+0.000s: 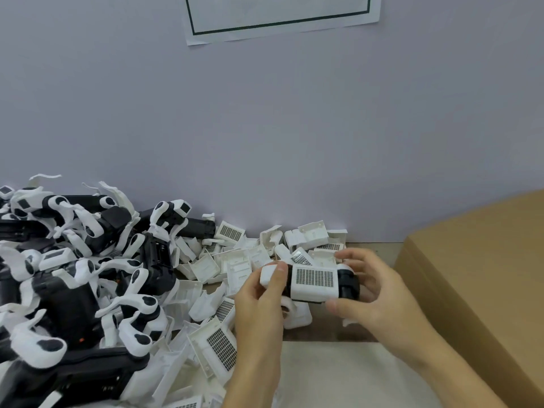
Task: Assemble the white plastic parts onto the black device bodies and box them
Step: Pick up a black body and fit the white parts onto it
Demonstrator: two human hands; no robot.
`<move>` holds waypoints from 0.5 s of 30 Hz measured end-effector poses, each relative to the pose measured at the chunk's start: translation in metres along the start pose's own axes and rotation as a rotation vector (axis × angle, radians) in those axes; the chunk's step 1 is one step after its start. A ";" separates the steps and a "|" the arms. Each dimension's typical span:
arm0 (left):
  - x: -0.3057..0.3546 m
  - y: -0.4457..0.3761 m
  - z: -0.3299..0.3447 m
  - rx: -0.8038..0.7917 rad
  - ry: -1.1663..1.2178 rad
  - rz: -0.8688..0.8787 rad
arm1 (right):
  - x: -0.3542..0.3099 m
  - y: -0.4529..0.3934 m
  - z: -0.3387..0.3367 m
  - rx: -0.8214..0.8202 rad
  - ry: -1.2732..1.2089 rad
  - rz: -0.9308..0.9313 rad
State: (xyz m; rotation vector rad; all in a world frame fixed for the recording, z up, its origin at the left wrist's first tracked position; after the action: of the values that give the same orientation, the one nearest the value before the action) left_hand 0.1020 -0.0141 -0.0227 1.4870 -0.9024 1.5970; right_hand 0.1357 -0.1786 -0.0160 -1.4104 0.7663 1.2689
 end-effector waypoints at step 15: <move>0.000 0.005 0.008 -0.333 -0.040 0.124 | 0.002 0.008 0.001 -0.208 -0.311 0.626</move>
State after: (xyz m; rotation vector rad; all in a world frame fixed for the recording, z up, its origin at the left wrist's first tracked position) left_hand 0.1010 -0.0234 -0.0219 1.2524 -1.2371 1.4227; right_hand 0.1290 -0.1795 -0.0204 -1.1198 0.9117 2.0465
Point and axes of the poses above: each hand's wrist, its own y-axis away from the middle knuckle, its own z-axis out of the palm, x = y × z, the point moved 2 cm from there along -y, towards the middle knuckle, and after that the axes turned 15 degrees about -y, right-handed, at the moved point
